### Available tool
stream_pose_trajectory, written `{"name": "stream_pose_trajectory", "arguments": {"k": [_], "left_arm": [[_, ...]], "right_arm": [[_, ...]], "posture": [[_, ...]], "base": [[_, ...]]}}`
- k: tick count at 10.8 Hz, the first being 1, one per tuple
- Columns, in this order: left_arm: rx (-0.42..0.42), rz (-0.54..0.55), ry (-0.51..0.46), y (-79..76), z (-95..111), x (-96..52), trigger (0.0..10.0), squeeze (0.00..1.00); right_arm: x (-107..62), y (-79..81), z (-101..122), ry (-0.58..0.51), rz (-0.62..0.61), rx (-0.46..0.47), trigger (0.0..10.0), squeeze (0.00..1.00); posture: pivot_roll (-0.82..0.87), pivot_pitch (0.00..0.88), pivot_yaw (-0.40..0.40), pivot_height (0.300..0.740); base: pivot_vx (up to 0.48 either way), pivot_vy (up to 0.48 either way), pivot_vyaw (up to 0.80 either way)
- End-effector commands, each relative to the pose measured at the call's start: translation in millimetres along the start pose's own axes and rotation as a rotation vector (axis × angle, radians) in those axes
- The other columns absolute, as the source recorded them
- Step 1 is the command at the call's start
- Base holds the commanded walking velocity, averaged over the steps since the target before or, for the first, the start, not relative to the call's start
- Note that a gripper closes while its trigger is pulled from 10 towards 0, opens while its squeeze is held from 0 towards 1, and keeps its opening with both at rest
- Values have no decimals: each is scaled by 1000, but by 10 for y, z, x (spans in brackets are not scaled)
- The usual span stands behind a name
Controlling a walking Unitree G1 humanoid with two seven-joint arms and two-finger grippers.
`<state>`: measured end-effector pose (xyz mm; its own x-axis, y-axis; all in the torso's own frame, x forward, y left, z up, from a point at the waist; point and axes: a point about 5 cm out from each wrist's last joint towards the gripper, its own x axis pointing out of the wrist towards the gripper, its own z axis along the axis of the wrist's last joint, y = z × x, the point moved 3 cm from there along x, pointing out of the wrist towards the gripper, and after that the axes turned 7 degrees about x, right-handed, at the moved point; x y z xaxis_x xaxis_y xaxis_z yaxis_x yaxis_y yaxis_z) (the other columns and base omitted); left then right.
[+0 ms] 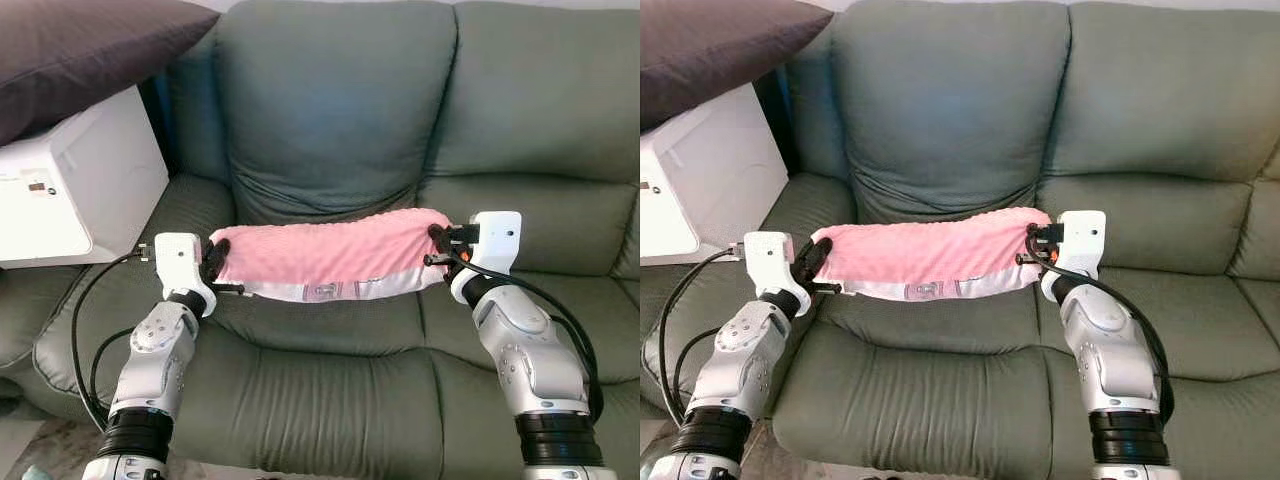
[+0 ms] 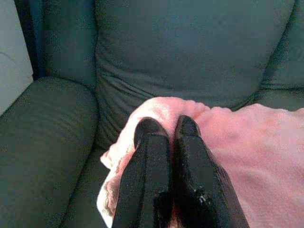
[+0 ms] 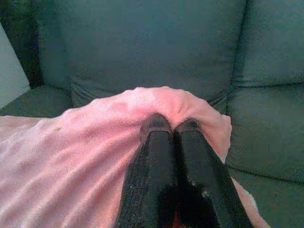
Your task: Move the pillow to the sofa
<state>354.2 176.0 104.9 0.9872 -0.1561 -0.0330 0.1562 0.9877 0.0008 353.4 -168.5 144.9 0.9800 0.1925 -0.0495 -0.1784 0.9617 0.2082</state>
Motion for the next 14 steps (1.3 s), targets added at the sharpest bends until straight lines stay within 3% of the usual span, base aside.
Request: {"name": "stream_pose_trajectory", "arguments": {"k": [1, 2, 4, 7, 10, 14], "left_arm": [[7, 0, -35, 26, 75, -3, 4745, 0], [7, -2, -43, 32, 104, -13, 4980, 0], [4, -4, -55, 33, 160, -23, 6510, 0], [-84, 16, -103, 31, 369, -43, 8039, 0], [-109, 16, -94, 71, 412, -37, 4980, 0], [-108, -10, -79, 46, 421, -38, 4824, 0]], "right_arm": [[7, 30, 79, -37, 13, -3, 10000, 0], [10, 44, 85, -40, 19, -2, 10000, 0], [5, 40, 91, -44, 22, 0, 10000, 0], [11, 28, 115, -55, 20, 5, 10000, 0], [44, 54, 139, -65, 25, 9, 10000, 0], [54, 56, 143, -73, 23, 13, 10000, 0]], "posture": [[-92, 141, 41, 740], [-95, 137, 41, 740], [-94, 133, 41, 740], [-87, 121, 37, 740], [-83, 110, 38, 740], [-81, 101, 43, 740]], "base": [[0, 0, 0], [0, 0, 0], [0, 0, 0], [0, 0, 0], [0, 91, 0], [0, 223, 0]]}}
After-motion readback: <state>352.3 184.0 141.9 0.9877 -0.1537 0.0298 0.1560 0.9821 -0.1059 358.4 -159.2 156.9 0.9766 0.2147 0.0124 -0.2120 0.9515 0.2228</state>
